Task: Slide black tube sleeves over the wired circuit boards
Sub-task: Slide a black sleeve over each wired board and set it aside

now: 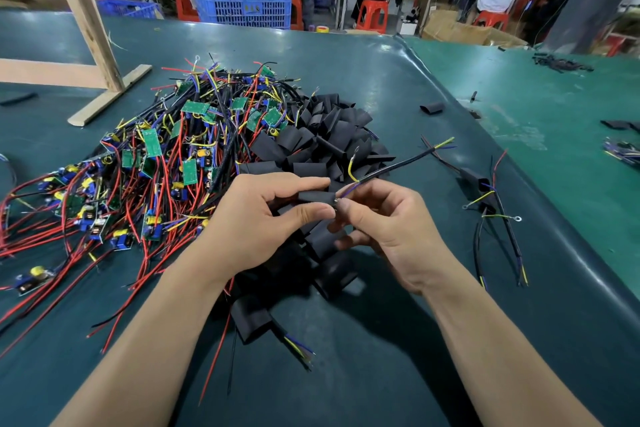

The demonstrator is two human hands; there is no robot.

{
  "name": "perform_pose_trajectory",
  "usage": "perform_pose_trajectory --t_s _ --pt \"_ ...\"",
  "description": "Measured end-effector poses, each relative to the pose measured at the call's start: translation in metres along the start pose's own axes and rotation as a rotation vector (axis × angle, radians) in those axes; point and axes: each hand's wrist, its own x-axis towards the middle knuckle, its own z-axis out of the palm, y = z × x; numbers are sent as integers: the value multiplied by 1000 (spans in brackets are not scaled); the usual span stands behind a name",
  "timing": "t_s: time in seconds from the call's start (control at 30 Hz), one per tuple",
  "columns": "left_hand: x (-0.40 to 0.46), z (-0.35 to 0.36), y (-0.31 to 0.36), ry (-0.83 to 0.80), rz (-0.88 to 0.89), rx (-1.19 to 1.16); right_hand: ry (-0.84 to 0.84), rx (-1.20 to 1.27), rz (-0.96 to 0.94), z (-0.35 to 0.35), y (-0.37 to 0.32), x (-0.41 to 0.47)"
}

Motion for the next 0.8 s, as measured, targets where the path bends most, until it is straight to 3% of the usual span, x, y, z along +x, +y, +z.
perform_pose_trajectory --t_s 0.13,0.2,0.23,0.3,0.37,0.43,0.53,0.57,0.67,0.8 --pt "0 -1 0 -33 1 -62 14 44 -20 4 3 -1" --pt "1 -1 0 -2 41 84 83 -3 -63 7 5 0" --pt "2 -1 -1 90 110 245 132 -10 -87 9 6 1" --pt "3 1 3 423 301 460 216 9 -155 11 5 3" --pt "-3 9 8 630 376 428 276 23 -234 10 5 3" --pt "-6 23 16 567 149 203 327 5 -281 10 5 2" --pt "0 42 29 343 -432 -458 332 -82 -306 15 7 1" --pt "3 45 31 311 -552 -664 320 -102 -304 18 8 1" --pt "6 50 27 315 -586 -1014 321 -109 -296 21 10 1" --pt "4 48 22 314 -576 -1197 272 -80 -297 21 9 0"
